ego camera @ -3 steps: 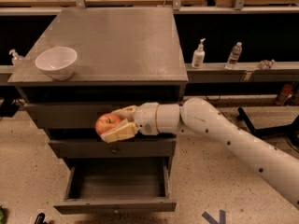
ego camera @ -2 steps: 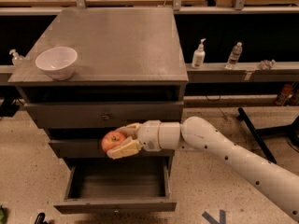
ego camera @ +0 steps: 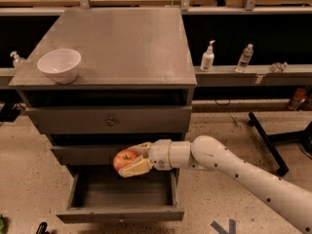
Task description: Place apple into bottom drawer
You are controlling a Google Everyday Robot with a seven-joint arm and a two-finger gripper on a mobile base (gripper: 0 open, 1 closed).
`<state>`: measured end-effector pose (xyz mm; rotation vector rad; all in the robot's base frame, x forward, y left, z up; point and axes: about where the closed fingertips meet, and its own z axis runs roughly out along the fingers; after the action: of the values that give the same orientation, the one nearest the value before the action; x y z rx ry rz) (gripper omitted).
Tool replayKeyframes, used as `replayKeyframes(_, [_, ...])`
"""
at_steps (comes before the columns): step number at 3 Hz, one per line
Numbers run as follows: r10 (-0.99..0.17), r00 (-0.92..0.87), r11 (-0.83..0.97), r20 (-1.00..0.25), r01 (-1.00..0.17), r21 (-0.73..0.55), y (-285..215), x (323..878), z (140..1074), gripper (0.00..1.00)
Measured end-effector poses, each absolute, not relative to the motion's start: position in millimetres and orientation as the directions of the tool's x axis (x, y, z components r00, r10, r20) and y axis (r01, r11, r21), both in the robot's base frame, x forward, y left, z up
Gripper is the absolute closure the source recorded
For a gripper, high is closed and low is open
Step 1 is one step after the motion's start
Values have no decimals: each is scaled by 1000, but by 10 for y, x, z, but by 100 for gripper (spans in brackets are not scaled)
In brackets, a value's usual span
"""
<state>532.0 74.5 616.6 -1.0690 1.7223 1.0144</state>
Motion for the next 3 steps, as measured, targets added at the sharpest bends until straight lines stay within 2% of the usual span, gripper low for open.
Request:
replayKeyframes(1, [-270,-269,285,-925,-940,190,853,5421,6070,100])
replayKeyframes(2, [-218,-332,310,-918,-915,258,814,5750,5584,100])
replayKeyframes(3, [-218,-332,310,-918,-915,258,814,5750,5584,100])
